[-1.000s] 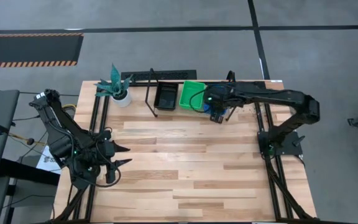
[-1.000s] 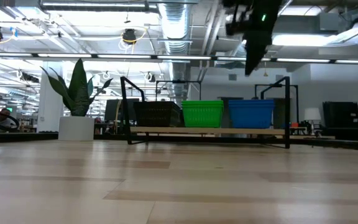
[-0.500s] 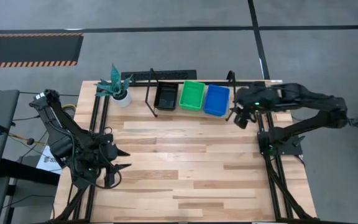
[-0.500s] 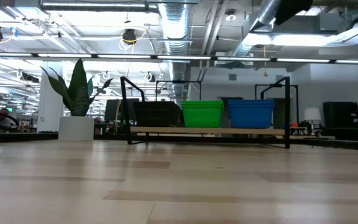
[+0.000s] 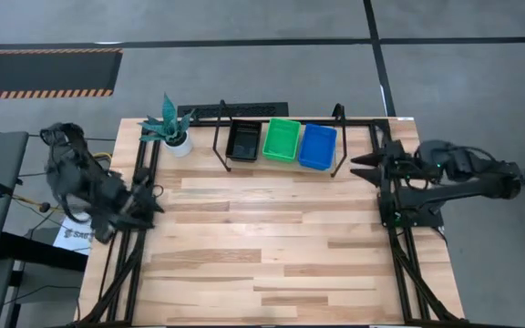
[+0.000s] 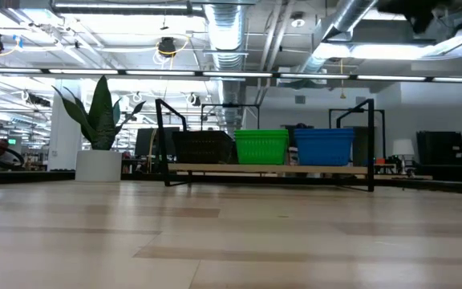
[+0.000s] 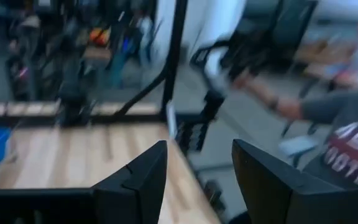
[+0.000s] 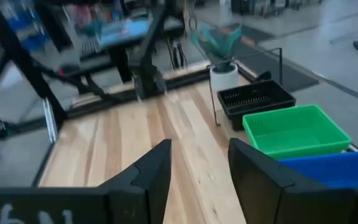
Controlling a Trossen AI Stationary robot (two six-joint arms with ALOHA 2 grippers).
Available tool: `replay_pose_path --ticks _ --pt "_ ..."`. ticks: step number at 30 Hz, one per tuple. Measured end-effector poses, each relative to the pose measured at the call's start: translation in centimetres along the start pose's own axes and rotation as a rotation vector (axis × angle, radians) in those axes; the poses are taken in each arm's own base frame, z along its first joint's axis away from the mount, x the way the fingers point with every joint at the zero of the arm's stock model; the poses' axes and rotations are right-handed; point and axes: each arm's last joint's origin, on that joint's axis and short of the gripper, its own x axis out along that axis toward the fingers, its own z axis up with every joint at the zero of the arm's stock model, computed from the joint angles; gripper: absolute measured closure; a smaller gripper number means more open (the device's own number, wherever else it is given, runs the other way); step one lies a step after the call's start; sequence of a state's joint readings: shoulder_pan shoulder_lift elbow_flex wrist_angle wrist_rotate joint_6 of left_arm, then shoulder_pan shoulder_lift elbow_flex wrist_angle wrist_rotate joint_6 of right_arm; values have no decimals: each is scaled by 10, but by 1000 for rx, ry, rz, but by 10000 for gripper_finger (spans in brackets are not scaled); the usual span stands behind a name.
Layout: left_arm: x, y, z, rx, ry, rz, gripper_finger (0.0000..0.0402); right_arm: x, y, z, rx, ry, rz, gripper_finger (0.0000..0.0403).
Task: Stack baskets on shelf by color
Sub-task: Return to Home Position
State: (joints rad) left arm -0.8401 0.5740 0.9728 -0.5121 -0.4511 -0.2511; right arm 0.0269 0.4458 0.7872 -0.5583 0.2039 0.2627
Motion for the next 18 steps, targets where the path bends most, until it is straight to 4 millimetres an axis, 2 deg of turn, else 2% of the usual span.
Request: replay_pose_path --ticks 4,7,12,15,18 --pt "-21 19 -29 -31 -108 -40 232 -5 -9 -35 64 -81 63 224" --pt "-24 29 -61 -54 -152 -57 232 -4 -13 -57 112 -112 131 221" --pt "-30 39 -104 -98 -290 -210 232 3 -16 -84 142 -181 228 219" --pt "-19 38 -118 -86 -266 -210 232 9 -16 -101 137 -206 294 221" --pt "-15 36 -122 -85 -267 -229 232 19 -14 -118 133 -230 370 223"
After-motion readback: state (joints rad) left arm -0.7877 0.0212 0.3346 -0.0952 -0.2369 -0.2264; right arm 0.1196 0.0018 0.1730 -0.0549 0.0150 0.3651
